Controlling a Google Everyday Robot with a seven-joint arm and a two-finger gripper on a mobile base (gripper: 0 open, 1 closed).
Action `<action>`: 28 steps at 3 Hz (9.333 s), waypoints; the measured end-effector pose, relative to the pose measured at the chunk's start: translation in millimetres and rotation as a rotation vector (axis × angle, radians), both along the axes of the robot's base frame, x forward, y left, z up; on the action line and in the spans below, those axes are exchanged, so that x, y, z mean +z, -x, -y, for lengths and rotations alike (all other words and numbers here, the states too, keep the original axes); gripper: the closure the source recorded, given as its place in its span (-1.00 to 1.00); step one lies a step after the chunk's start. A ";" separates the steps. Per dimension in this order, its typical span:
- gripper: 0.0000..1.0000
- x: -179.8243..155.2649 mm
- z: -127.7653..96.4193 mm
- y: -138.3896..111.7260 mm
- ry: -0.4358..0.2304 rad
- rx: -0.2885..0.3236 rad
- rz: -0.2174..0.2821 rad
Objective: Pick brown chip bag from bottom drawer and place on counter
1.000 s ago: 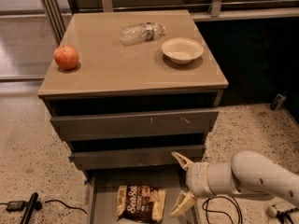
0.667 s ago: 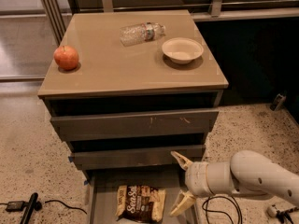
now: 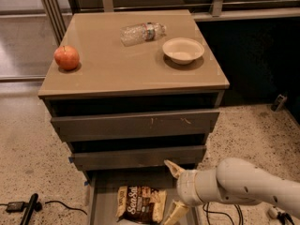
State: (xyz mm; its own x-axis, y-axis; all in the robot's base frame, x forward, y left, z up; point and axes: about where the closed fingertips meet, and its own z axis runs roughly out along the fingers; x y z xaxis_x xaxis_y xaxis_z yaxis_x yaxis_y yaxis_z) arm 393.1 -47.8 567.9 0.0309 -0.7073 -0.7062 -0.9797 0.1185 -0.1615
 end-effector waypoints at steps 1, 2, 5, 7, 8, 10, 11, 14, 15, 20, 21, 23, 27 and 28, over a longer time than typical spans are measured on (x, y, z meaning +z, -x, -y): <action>-1.00 -39.6 -3.7 8.8 0.105 -0.024 -0.015; -1.00 -80.9 -5.4 23.3 0.194 -0.045 -0.034; -1.00 -151.4 -14.5 -11.9 0.030 -0.083 -0.009; -1.00 -150.0 11.5 -34.0 0.006 -0.167 0.000; -1.00 -163.3 6.3 -38.7 0.028 -0.168 -0.006; -1.00 -226.2 11.6 -59.2 0.109 -0.223 -0.021; -1.00 -265.3 15.1 -70.2 0.120 -0.242 -0.027; -1.00 -325.2 -1.9 -95.9 0.077 -0.243 -0.059; -1.00 -341.2 -1.5 -95.7 0.077 -0.259 -0.086; -1.00 -408.4 -72.1 -76.2 0.025 -0.171 -0.253; -1.00 -421.6 -62.6 -75.4 0.051 -0.208 -0.258; -1.00 -430.1 -46.5 -78.8 0.071 -0.260 -0.247; 0.77 -430.1 -46.6 -78.7 0.071 -0.260 -0.247; 1.00 -430.1 -46.6 -78.6 0.071 -0.260 -0.247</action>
Offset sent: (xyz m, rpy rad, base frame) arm -0.0140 -0.0006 -0.1258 -0.3092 -0.0257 -0.1484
